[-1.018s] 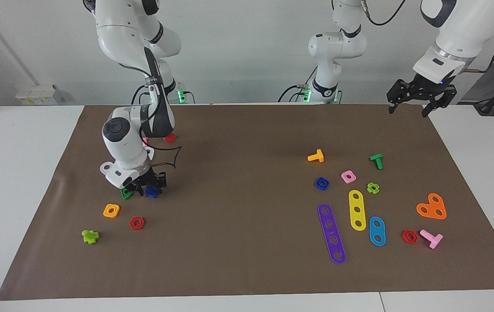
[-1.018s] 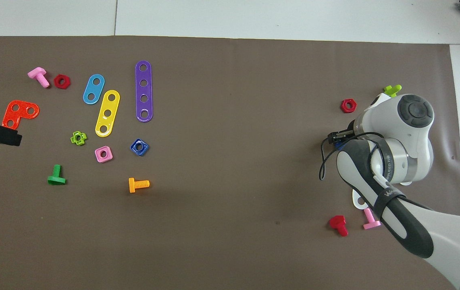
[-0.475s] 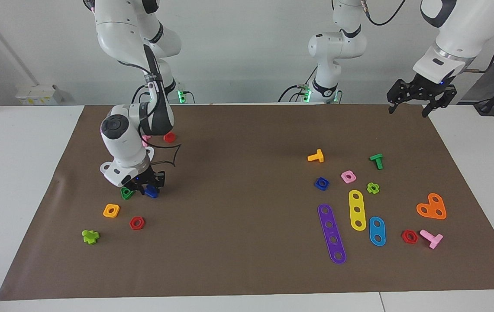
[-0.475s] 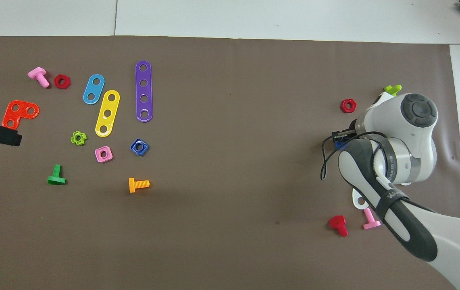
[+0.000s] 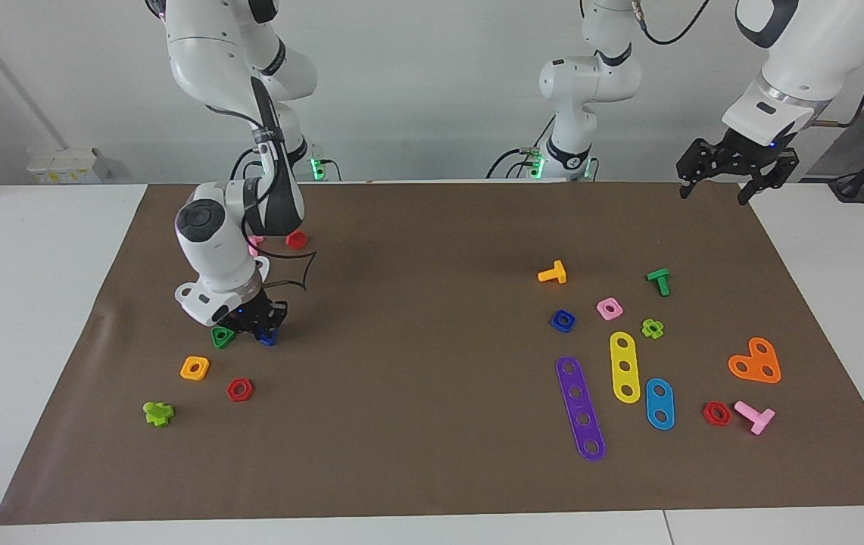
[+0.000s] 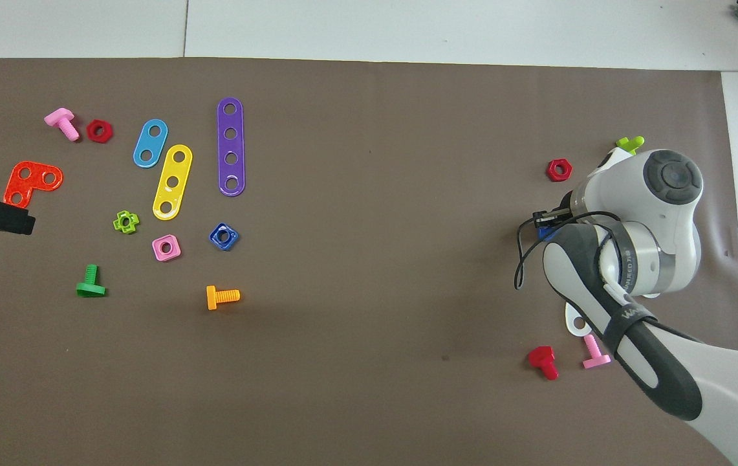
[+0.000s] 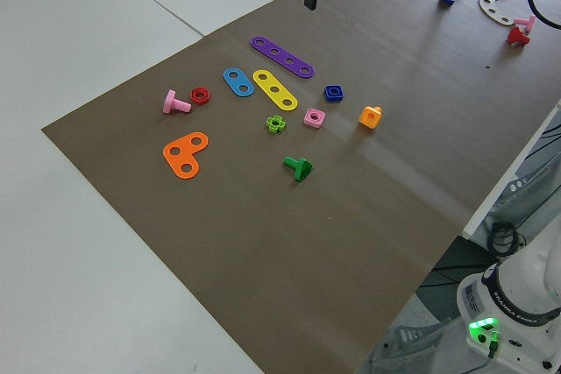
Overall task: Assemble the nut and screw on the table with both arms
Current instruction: 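Carry the blue nut to the table centre and release it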
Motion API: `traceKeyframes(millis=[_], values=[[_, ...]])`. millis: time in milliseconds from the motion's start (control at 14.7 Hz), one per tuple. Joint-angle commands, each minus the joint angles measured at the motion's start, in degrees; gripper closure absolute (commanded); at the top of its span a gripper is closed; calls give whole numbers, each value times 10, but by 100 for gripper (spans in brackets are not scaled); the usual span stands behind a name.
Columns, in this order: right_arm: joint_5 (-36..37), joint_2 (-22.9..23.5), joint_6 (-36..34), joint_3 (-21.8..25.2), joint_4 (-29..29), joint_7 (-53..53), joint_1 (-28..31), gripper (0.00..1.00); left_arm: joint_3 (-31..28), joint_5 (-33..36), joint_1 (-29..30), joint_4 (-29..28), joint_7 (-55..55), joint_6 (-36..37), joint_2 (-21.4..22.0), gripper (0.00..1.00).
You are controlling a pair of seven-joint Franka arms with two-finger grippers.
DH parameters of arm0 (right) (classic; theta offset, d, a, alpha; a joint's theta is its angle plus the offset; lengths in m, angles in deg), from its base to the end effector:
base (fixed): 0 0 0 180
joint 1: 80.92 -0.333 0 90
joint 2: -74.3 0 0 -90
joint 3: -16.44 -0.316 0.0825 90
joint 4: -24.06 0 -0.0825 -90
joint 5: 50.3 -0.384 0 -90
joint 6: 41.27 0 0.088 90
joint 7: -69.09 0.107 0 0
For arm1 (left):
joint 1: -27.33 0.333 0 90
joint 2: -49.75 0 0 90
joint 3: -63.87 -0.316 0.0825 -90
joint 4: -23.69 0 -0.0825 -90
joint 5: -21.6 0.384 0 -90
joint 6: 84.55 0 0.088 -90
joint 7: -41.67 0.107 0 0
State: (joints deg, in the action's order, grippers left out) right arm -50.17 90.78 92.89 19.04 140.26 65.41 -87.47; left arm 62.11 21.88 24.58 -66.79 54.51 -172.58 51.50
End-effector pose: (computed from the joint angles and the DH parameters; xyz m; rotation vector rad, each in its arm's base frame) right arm 0.5962 0.0419 0.3084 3.1196 0.2136 0.0409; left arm 0.5415 -0.0085 0.6343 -3.1161 0.3777 0.0197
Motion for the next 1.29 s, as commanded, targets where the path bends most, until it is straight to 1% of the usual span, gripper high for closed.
traceKeyframes(millis=[0,136,271,339,407,611,882,950,1086,1221], values=[[-13,-19,-36,-4,-25,-1,-3,100,-6,-8,-5,-2,-5,6,3,0],[-12,-25,-102,-7,-86,54,-10,100,-6,-8,-5,-2,-5,6,3,0],[-12,-20,-165,-7,-159,99,-36,100,-6,-8,-5,-2,-5,6,3,0],[-11,-17,-189,-7,-184,124,-53,100,-6,-8,-5,-2,-5,6,3,0],[-12,-10,-197,-7,-205,158,-78,100,-6,-8,-5,-2,-5,6,3,0],[-12,0,-173,-9,-215,269,-150,100,-6,-8,-5,-2,-5,6,3,0],[-11,46,-81,-9,-215,386,-233,100,-6,-8,-5,-2,-5,6,3,0],[-7,55,-73,-9,-215,399,-242,100,-6,-8,-5,-2,-5,6,3,0],[-2,89,-43,-9,-217,437,-283,100,-6,-8,-5,-2,-5,6,3,0],[3,138,-14,-8,-252,478,-306,100,-6,-8,-5,-2,-5,5,3,0]])
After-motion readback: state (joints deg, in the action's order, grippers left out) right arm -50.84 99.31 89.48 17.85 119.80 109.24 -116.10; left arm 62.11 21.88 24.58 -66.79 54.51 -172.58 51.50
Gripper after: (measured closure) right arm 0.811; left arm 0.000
